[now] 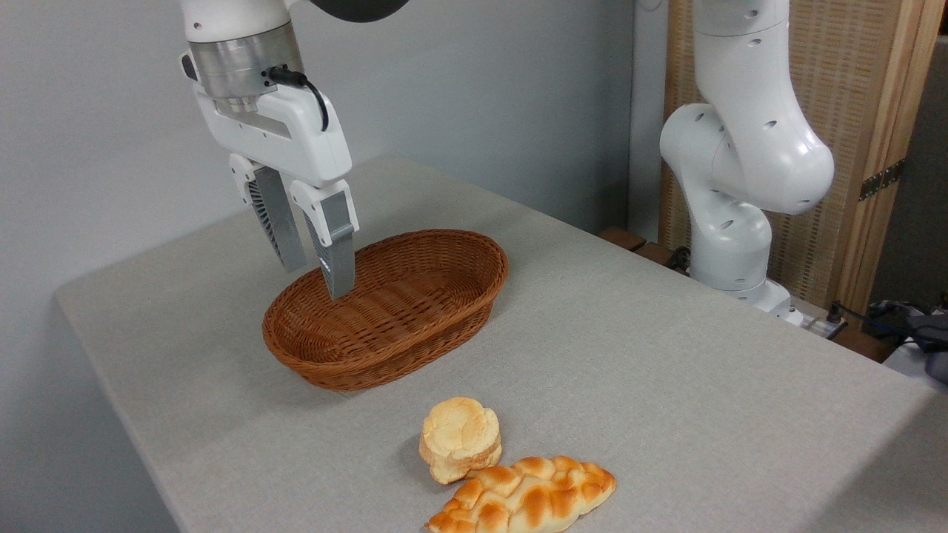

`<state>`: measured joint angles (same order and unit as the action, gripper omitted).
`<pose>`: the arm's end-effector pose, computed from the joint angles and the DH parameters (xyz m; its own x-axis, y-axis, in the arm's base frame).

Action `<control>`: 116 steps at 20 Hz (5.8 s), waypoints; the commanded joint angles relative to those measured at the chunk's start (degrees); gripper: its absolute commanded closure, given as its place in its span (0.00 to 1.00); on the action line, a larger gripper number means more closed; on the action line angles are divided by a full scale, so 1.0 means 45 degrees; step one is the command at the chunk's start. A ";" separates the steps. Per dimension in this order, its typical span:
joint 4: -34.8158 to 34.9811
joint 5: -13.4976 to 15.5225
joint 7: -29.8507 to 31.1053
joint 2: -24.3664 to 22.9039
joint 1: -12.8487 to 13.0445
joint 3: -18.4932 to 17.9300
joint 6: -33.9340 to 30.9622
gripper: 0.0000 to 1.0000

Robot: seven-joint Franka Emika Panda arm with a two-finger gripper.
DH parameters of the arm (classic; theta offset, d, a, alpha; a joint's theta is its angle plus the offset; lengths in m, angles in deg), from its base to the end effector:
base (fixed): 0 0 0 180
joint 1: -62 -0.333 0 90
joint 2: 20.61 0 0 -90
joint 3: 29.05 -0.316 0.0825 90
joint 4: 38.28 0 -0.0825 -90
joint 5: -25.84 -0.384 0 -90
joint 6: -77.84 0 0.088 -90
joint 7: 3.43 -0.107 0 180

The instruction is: Put bread into the basket

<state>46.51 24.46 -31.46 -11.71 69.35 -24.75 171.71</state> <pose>0.5958 -0.1168 0.5836 0.7692 -0.6390 -0.0027 -0.6390 -0.7691 -0.0127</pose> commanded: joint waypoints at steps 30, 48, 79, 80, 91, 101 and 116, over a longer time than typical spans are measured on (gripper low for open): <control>0.6724 0.0052 -0.5431 -0.2504 0.0067 -0.3688 0.4488 0.00; 0.7137 0.0443 -0.5471 -0.1723 0.0184 -0.3689 0.5603 0.00; 0.6825 0.1496 -0.5452 -0.2229 0.0184 -0.3494 0.5702 0.54; 0.6805 0.1672 -0.5433 -0.2346 0.0184 -0.3455 0.5702 0.54; 0.6179 0.4154 -0.4107 -0.3051 0.0302 -0.1349 0.5448 0.51; 0.6199 0.4037 -0.1741 -0.2562 0.0321 0.0198 0.5525 0.00; 0.6179 0.3998 -0.1722 -0.2425 0.0224 0.0354 0.5468 0.00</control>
<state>74.59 42.13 -40.24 -22.19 70.65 -22.68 196.38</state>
